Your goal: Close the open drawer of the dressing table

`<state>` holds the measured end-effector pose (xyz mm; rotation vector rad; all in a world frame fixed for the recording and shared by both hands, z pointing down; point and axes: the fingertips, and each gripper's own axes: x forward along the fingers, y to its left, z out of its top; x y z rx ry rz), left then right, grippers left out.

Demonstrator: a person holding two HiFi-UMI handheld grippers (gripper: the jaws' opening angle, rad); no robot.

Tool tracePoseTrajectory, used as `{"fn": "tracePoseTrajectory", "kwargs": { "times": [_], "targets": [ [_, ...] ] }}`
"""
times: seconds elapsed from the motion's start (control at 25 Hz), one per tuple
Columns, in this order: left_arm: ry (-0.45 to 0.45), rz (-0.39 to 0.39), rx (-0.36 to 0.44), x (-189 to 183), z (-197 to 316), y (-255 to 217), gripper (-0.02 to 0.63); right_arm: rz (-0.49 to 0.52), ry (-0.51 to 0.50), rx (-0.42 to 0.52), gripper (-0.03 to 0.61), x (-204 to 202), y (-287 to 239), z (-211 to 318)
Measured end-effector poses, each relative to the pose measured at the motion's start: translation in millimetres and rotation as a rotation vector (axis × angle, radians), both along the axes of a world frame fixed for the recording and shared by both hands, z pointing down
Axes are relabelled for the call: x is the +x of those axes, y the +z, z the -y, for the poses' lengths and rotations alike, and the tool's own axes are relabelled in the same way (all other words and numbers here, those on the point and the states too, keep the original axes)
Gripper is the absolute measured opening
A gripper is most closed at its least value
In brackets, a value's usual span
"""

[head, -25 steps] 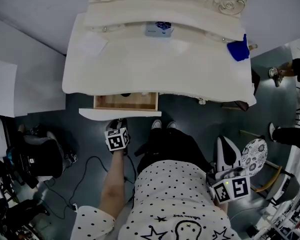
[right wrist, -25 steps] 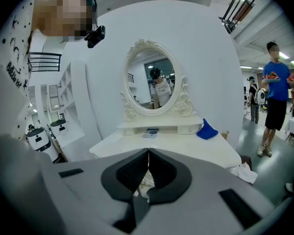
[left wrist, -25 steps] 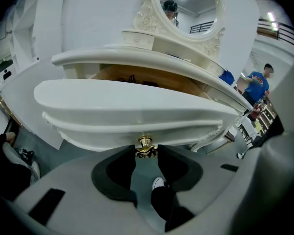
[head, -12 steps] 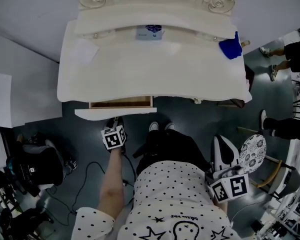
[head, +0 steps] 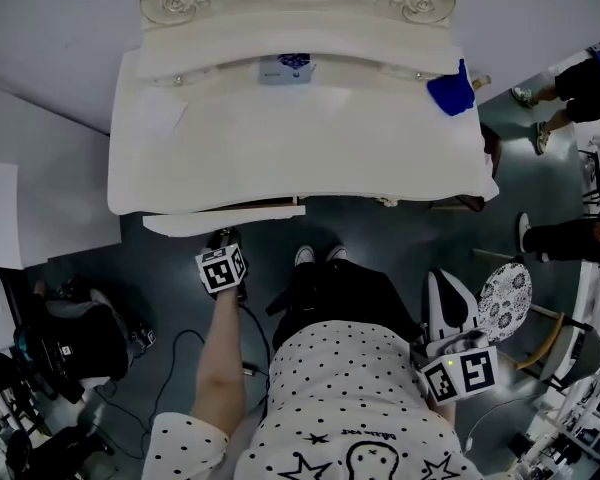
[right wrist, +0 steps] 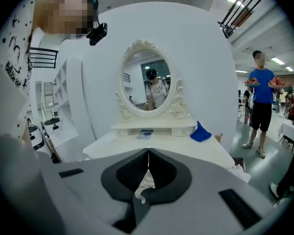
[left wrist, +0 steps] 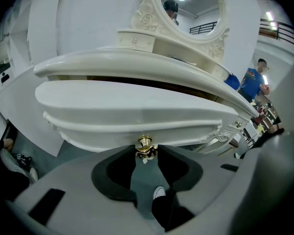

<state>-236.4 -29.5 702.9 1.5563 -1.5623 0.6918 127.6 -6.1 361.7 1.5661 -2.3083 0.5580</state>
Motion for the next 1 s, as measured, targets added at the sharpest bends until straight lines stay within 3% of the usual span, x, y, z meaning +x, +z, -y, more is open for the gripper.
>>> {"fn": "tracePoseTrajectory", "kwargs": {
  "times": [1.0],
  "targets": [
    [0.016, 0.002, 0.024, -4.3, 36.4, -0.7, 0.153, -0.011, 0.018, -0.009, 0.009, -0.1, 0.1, 9.8]
  ]
}}
